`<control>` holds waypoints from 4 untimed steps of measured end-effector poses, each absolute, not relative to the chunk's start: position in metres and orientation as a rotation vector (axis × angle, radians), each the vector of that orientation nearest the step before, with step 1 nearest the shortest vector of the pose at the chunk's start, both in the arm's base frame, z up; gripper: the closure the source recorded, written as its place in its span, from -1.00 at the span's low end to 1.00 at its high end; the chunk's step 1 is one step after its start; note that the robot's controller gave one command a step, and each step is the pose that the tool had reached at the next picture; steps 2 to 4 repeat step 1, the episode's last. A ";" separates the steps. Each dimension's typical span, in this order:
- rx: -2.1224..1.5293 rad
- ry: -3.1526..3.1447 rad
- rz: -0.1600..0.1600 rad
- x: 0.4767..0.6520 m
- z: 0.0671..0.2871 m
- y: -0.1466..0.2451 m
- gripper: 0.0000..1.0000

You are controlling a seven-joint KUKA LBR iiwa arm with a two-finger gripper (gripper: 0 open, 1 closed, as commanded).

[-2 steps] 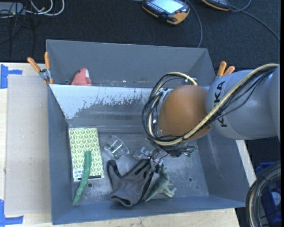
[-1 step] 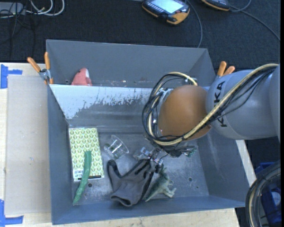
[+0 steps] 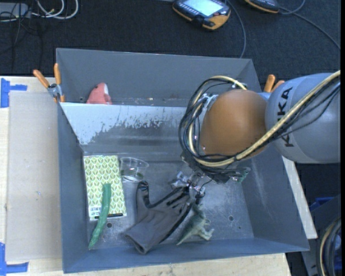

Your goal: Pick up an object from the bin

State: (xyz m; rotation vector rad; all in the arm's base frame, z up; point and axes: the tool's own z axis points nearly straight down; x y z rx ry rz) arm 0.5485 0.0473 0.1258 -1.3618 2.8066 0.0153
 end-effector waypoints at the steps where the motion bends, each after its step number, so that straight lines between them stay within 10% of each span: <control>1: -1.335 2.802 0.004 0.573 0.144 0.068 1.00; 4: -1.335 2.802 0.004 0.573 0.144 0.068 1.00</control>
Offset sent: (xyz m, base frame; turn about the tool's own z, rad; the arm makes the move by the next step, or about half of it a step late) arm -0.0322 -0.0339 0.0920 -0.0406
